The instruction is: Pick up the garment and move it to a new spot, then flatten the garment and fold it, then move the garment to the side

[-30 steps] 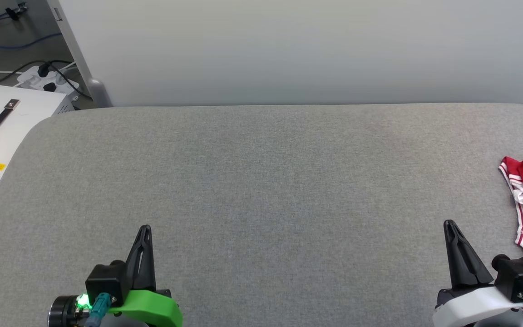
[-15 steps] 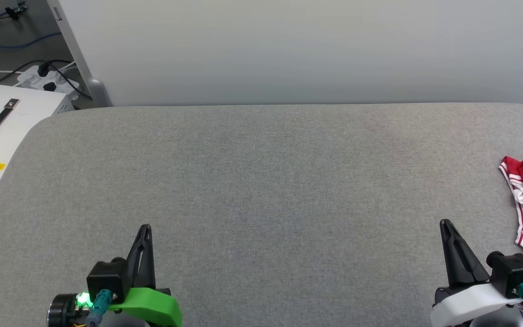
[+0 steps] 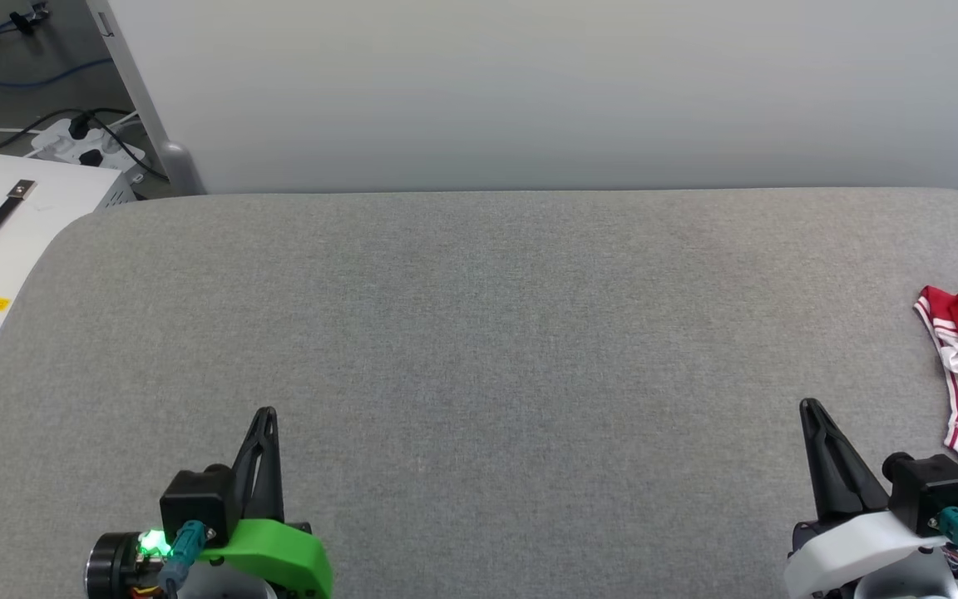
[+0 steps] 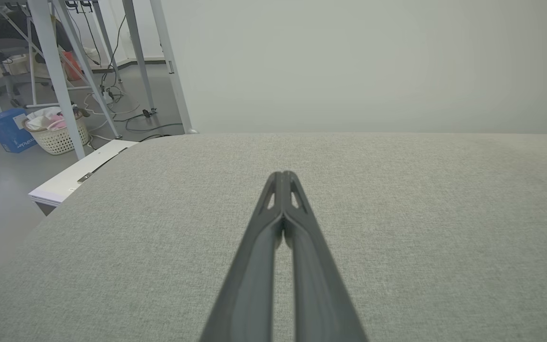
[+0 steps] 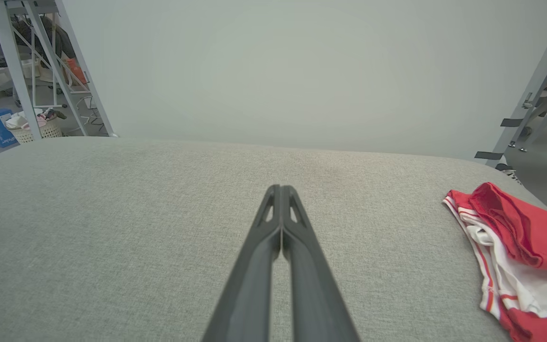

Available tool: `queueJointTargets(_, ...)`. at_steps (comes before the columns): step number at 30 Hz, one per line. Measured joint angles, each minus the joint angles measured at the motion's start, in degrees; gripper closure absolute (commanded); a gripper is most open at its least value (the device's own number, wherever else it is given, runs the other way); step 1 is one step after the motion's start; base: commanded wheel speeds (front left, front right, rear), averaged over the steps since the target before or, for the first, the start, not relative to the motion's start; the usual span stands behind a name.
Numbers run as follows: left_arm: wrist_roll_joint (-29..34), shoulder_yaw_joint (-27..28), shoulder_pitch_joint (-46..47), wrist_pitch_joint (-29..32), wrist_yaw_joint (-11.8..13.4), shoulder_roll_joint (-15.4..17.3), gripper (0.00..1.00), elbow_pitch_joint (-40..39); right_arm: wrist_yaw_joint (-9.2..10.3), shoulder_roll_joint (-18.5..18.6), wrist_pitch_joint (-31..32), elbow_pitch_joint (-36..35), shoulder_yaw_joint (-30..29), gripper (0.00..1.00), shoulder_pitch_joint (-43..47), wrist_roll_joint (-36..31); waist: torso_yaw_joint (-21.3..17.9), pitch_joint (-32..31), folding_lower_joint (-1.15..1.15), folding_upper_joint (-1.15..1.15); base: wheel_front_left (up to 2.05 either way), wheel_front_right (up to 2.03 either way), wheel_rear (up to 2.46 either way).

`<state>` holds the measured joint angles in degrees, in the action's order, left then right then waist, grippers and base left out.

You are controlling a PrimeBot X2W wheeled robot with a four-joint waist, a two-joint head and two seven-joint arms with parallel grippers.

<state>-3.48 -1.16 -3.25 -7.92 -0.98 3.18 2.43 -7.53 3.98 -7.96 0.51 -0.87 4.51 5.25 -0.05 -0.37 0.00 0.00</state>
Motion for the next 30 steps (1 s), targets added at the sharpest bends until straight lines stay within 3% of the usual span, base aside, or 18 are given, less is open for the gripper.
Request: queueJointTargets(30,1.51,0.47,1.03,3.76,0.29,-0.01,1.00,-1.08,0.00,-0.43,3.70,-0.08,0.40,1.00,-1.57,-2.15,0.02,0.17,0.00,0.00,0.00,0.00,0.00)
